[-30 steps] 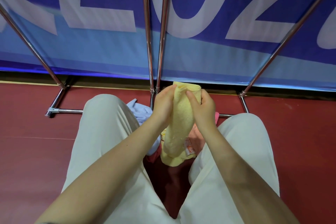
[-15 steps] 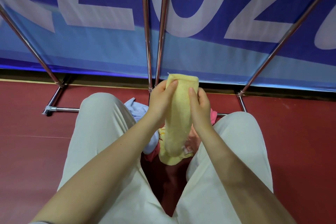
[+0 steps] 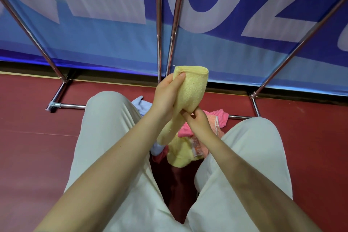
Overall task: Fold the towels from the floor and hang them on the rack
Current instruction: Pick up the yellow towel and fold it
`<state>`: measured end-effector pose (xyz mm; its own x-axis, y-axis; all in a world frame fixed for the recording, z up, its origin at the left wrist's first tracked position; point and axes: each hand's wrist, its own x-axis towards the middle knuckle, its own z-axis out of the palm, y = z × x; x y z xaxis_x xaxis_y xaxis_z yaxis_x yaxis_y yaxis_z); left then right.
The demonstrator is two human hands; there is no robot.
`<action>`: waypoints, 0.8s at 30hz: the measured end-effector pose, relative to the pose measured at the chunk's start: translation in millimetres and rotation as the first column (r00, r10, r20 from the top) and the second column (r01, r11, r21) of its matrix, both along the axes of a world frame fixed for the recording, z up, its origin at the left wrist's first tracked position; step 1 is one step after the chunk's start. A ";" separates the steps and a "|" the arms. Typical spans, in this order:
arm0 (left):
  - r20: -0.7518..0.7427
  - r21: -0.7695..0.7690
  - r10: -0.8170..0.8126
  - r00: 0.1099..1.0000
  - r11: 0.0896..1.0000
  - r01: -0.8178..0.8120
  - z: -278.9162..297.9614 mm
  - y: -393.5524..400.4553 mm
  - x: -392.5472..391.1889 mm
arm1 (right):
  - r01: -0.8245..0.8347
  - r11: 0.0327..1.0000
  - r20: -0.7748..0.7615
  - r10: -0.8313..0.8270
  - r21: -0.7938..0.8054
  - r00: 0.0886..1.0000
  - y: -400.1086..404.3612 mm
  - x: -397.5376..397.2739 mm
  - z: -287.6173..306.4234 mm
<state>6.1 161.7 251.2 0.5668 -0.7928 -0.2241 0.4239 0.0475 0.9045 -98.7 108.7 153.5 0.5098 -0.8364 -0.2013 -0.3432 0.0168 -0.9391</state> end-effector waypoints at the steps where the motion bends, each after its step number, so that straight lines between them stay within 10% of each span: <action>1: -0.009 0.002 -0.002 1.000 1.000 0.002 -0.3 -0.1 1.3 | -0.012 1.000 0.001 0.012 0.020 1.000 0.8 0.5 -2.0; 12: -0.089 -0.004 0.075 0.993 0.997 -0.075 -0.4 -1.4 18.1 | 0.006 0.998 0.043 -0.009 0.056 0.999 0.9 8.2 -12.8; 24: -0.143 -0.027 0.154 0.978 0.987 -0.159 5.5 6.5 44.2 | -0.011 0.927 -0.093 -0.026 -0.374 0.995 -6.3 -12.5 -14.3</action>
